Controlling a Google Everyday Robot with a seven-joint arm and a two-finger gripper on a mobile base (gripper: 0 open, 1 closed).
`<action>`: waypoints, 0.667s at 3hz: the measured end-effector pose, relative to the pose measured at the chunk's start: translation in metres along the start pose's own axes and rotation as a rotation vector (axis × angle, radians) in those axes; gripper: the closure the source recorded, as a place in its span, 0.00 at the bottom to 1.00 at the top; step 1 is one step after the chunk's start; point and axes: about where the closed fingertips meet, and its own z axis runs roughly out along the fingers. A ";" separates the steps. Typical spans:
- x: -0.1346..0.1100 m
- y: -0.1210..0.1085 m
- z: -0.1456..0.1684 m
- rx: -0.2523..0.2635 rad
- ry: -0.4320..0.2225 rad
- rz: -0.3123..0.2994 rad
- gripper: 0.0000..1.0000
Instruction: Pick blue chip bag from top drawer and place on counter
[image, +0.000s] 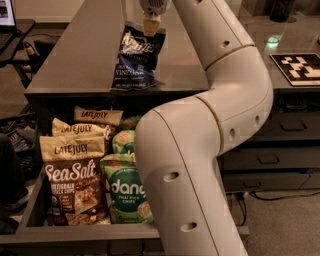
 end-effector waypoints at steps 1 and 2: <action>0.000 0.000 0.000 0.000 0.000 0.000 0.59; 0.000 0.000 0.000 0.000 0.000 0.000 0.36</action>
Offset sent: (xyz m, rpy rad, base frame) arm 0.0000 0.0000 0.0000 0.0001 -0.0001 0.0000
